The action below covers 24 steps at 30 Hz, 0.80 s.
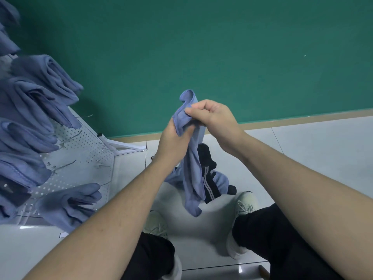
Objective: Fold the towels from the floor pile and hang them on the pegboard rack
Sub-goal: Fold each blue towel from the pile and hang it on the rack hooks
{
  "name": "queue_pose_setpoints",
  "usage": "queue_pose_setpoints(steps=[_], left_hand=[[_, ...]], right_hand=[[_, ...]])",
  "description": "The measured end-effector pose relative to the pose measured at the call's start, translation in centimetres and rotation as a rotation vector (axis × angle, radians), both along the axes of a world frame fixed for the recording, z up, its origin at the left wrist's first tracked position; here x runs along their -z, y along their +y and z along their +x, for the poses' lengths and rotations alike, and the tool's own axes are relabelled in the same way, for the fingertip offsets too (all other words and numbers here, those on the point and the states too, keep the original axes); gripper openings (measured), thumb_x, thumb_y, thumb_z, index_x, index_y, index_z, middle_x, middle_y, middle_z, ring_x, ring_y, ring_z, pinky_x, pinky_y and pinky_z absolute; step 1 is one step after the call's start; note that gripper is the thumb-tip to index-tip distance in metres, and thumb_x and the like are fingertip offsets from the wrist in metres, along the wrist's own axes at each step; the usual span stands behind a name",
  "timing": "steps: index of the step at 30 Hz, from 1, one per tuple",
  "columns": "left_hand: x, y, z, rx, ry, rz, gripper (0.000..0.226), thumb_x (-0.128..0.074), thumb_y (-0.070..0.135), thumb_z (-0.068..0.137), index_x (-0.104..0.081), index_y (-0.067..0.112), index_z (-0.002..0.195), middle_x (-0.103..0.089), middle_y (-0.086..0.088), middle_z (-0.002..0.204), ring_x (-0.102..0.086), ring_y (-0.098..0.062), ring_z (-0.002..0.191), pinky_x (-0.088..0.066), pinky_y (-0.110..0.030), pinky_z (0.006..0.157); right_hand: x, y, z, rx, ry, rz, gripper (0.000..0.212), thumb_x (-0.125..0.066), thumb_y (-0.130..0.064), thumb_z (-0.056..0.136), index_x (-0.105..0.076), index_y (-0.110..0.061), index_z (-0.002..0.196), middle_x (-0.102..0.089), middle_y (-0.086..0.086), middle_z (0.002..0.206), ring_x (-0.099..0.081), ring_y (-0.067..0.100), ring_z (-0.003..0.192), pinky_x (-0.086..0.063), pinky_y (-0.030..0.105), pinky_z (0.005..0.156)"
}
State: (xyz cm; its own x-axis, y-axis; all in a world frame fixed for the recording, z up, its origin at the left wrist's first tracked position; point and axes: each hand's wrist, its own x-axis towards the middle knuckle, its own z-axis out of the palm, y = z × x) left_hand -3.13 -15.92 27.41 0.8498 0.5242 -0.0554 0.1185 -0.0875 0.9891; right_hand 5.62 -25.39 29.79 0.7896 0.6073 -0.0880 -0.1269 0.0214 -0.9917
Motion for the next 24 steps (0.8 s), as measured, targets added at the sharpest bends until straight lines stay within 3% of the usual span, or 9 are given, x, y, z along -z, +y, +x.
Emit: queue_pose_setpoints(steps=[4,7,9,11,13,15,17,20,24], left_hand=[[-0.1,0.1,0.1,-0.144,0.013,-0.231,0.021,-0.049,0.016,0.103,-0.067,0.022,0.112,-0.075,0.015,0.091,-0.070,0.001,0.086,-0.052,-0.017,0.073],[-0.1,0.9,0.3,-0.315,-0.054,-0.482,0.019,-0.046,0.011,0.103,-0.061,0.017,0.112,-0.072,0.003,0.090,-0.070,-0.010,0.083,-0.054,-0.024,0.069],[-0.4,1.4,0.3,-0.371,-0.092,-0.637,0.022,-0.045,0.013,0.104,-0.058,0.009,0.121,-0.071,-0.004,0.093,-0.070,-0.013,0.083,-0.057,-0.025,0.068],[-0.5,2.1,0.3,-0.388,-0.112,-0.739,0.034,-0.044,0.015,0.104,-0.055,-0.003,0.131,-0.070,-0.016,0.110,-0.070,-0.023,0.098,-0.059,-0.031,0.081],[-0.7,2.8,0.2,-0.386,-0.135,-0.812,0.037,-0.043,0.018,0.104,-0.056,-0.006,0.131,-0.066,-0.023,0.124,-0.067,-0.030,0.111,-0.056,-0.037,0.092],[-1.1,3.5,0.0,-0.364,-0.171,-0.854,0.031,-0.044,0.018,0.103,-0.060,-0.001,0.121,-0.067,-0.021,0.117,-0.068,-0.031,0.105,-0.058,-0.036,0.086],[-1.4,3.9,-0.1,-0.357,-0.206,-0.864,0.021,-0.044,0.015,0.101,-0.061,0.004,0.109,-0.067,-0.016,0.102,-0.068,-0.027,0.092,-0.059,-0.035,0.077],[-1.8,3.7,-0.2,-0.435,-0.122,-0.685,0.018,-0.046,0.012,0.096,-0.063,0.014,0.097,-0.068,-0.004,0.085,-0.067,-0.023,0.083,-0.056,-0.033,0.071],[-2.0,4.5,-1.1,-0.256,0.106,0.123,0.023,-0.042,0.015,0.093,-0.064,0.024,0.094,-0.065,0.008,0.092,-0.060,-0.013,0.089,-0.048,-0.027,0.078]], right_hand=[[0.6,0.3,0.1,0.004,-0.040,0.010,0.008,-0.065,-0.007,0.094,-0.071,-0.012,0.091,-0.071,-0.002,0.081,-0.063,0.003,0.072,-0.048,0.013,0.071],[2.0,-0.3,1.1,0.049,-0.246,-0.151,0.020,-0.057,0.000,0.092,-0.062,-0.019,0.085,-0.060,-0.007,0.076,-0.051,0.001,0.063,-0.041,0.013,0.066],[3.5,-0.6,1.5,-0.044,-0.267,-0.276,0.017,-0.059,-0.006,0.091,-0.053,-0.022,0.087,-0.053,-0.006,0.076,-0.046,0.008,0.066,-0.040,0.021,0.066],[4.8,-1.0,1.6,-0.171,-0.166,-0.391,0.012,-0.057,-0.024,0.091,-0.048,-0.022,0.098,-0.052,-0.005,0.086,-0.048,0.012,0.078,-0.044,0.030,0.079],[5.8,-1.5,1.9,-0.331,-0.084,-0.510,0.029,-0.054,-0.037,0.090,-0.045,-0.023,0.114,-0.056,-0.006,0.100,-0.052,0.012,0.092,-0.044,0.035,0.092],[6.9,-1.7,1.6,-0.484,-0.065,-0.610,0.046,-0.060,-0.030,0.093,-0.038,-0.025,0.133,-0.063,-0.006,0.113,-0.060,0.013,0.103,-0.046,0.034,0.099],[8.3,-1.4,1.3,-0.569,-0.206,-0.754,0.050,-0.068,-0.024,0.090,-0.042,-0.023,0.133,-0.066,0.002,0.113,-0.065,0.021,0.104,-0.050,0.033,0.094],[9.5,-0.6,1.1,-0.575,-0.490,-0.933,0.016,-0.067,-0.023,0.092,-0.061,-0.014,0.103,-0.067,0.007,0.101,-0.060,0.027,0.093,-0.042,0.030,0.075],[9.4,-0.4,1.8,-0.374,-0.400,-0.854,0.024,-0.056,-0.016,0.097,-0.060,-0.009,0.120,-0.065,0.008,0.106,-0.057,0.024,0.094,-0.043,0.028,0.079]])
